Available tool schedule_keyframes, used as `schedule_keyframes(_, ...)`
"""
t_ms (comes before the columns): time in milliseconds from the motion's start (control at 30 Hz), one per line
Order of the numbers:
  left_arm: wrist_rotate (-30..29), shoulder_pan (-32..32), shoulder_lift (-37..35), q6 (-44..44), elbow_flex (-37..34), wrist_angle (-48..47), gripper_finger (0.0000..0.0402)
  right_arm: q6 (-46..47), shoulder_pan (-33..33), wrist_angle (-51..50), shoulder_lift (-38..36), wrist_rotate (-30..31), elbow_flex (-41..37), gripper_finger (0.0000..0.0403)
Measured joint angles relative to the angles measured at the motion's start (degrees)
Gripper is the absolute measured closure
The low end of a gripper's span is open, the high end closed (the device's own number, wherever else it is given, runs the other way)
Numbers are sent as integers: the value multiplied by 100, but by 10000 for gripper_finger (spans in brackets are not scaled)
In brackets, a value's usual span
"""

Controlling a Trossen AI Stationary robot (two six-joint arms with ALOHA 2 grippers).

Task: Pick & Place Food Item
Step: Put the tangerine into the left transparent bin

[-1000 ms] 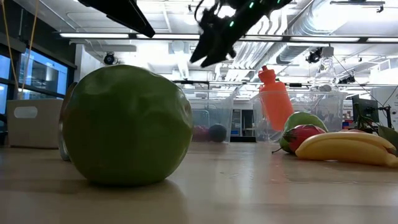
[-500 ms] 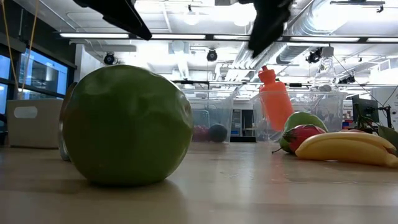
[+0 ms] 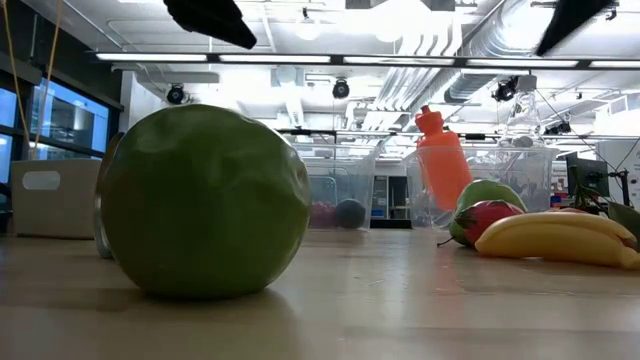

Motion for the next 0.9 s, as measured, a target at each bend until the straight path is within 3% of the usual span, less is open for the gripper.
schedule_keyframes(133,182,0,0,0,0,45,147,1072,271,-572,-4,90,-388,96)
schedule_keyframes(333,334,0,0,0,0,122,147,1832,290,-609,-4,293,-1200,96)
schedule_keyframes(567,332,2,0,-136,0,115,147,2260,240,-329,-2,96,-1902,96)
schedule_keyframes(900,330,15,0,-114,0,106,147,2296,344,221,-2,-155,-1950,96)
